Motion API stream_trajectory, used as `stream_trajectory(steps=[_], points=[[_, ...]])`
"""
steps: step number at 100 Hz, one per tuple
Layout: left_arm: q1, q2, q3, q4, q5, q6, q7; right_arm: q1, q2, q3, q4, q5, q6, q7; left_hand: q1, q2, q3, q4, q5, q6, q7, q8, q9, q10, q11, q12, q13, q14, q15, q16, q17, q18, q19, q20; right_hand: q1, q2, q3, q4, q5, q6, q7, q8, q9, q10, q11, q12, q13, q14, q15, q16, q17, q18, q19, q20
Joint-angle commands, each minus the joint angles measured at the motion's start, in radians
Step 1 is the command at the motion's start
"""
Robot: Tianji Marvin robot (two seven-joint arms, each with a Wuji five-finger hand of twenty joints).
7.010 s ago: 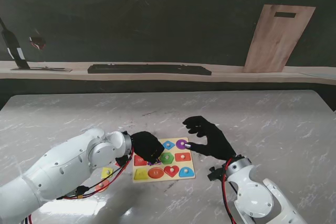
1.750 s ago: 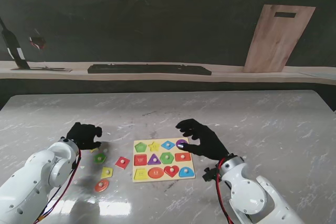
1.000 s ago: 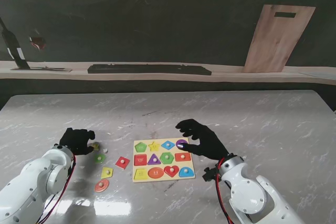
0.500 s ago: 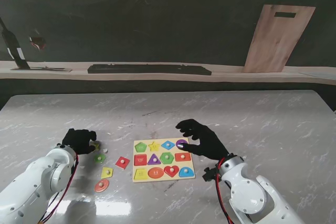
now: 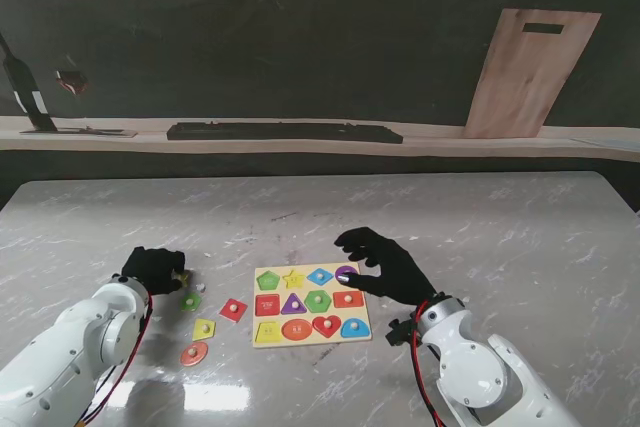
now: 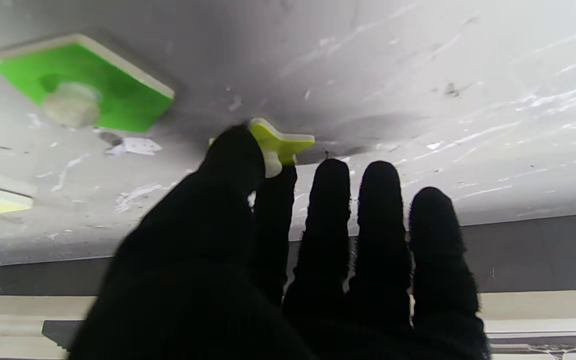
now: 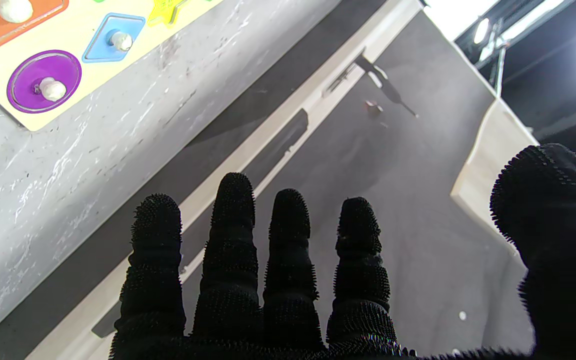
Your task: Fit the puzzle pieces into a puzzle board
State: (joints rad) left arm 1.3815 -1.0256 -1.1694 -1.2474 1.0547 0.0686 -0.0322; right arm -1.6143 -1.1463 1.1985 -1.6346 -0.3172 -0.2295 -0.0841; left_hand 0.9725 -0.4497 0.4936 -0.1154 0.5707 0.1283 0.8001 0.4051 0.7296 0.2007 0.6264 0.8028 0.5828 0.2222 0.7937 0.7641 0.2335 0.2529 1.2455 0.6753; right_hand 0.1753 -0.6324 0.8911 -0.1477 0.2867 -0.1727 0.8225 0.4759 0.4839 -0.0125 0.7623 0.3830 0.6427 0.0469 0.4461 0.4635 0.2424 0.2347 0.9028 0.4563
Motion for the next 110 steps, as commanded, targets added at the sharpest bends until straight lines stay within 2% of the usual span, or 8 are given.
stream_trajectory(steps=[1,22,37,46,64,110], points=[[-0.001,-0.004,0.005,0.006,-0.006,0.004,0.001,-0.007,-0.001,-0.003,-0.005,-0.003,0.002,0.000,0.055,-0.033,-0.021,-0.046,0.043,-0.028,0.053,0.007,0.037,-0.004,-0.009,0.018,0.028,-0.010,0.028,0.002,0.010,0.094,0.033,0.008,0.013,0.005,-0.005,0.034,0.010,-0.030,0.003,0.012,0.033,-0.027,0.007,0.006,0.005,-0.028,0.015,0.016,-0.010,0.005,0.016,0.017],[-0.001,-0.008,0.008,0.010,-0.023,0.008,0.010,-0.007,-0.001,-0.002,-0.006,-0.003,0.002,-0.001,0.082,-0.040,0.004,-0.042,0.099,-0.020,0.137,-0.021,0.166,0.002,-0.036,0.029,0.097,-0.009,0.051,-0.019,0.053,0.110,0.055,0.018,0.012,0.009,-0.008,0.035,0.011,-0.036,0.003,0.012,0.035,-0.028,0.007,0.006,0.005,-0.026,0.015,0.016,-0.010,0.005,0.016,0.017],[0.005,-0.010,0.006,0.010,-0.029,0.011,0.020,-0.008,-0.001,-0.002,-0.006,-0.003,0.003,-0.002,0.096,-0.072,0.060,-0.042,0.144,0.004,0.172,-0.038,0.251,0.016,-0.052,0.033,0.147,-0.012,0.079,-0.030,0.096,0.132,0.069,0.023,0.013,0.013,-0.011,0.035,0.014,-0.044,0.003,0.012,0.037,-0.030,0.006,0.006,0.005,-0.026,0.014,0.016,-0.010,0.005,0.016,0.017],[0.007,-0.011,0.007,0.013,-0.032,0.012,0.031,-0.008,-0.001,-0.001,-0.007,-0.004,0.003,-0.003,0.075,-0.102,0.121,-0.053,0.163,0.007,0.183,-0.049,0.281,0.020,-0.062,0.023,0.169,-0.016,0.093,-0.035,0.118,0.145,0.074,0.024,0.014,0.013,-0.013,0.036,0.014,-0.049,0.003,0.013,0.038,-0.030,0.006,0.006,0.005,-0.026,0.014,0.016,-0.011,0.005,0.015,0.017],[0.010,-0.014,0.005,0.019,-0.032,0.007,0.057,-0.009,-0.001,-0.001,-0.008,-0.004,0.003,-0.003,0.053,-0.137,0.206,-0.061,0.176,0.009,0.201,-0.050,0.307,0.022,-0.076,0.032,0.192,-0.008,0.103,-0.012,0.140,0.156,0.080,0.024,0.014,0.017,-0.017,0.037,0.014,-0.062,0.001,0.013,0.041,-0.031,0.004,0.005,0.004,-0.025,0.014,0.016,-0.011,0.006,0.015,0.017],[0.021,-0.015,-0.011,0.013,-0.019,-0.014,0.093,-0.007,-0.001,-0.002,-0.006,0.001,0.005,0.000,-0.008,-0.173,0.353,-0.031,0.160,-0.019,0.254,-0.031,0.310,0.007,-0.064,0.078,0.205,-0.009,0.097,0.038,0.148,0.154,0.081,0.021,0.016,0.025,-0.027,0.041,0.013,-0.072,-0.001,0.015,0.041,-0.031,0.003,0.005,0.003,-0.024,0.013,0.017,-0.012,0.006,0.014,0.018]])
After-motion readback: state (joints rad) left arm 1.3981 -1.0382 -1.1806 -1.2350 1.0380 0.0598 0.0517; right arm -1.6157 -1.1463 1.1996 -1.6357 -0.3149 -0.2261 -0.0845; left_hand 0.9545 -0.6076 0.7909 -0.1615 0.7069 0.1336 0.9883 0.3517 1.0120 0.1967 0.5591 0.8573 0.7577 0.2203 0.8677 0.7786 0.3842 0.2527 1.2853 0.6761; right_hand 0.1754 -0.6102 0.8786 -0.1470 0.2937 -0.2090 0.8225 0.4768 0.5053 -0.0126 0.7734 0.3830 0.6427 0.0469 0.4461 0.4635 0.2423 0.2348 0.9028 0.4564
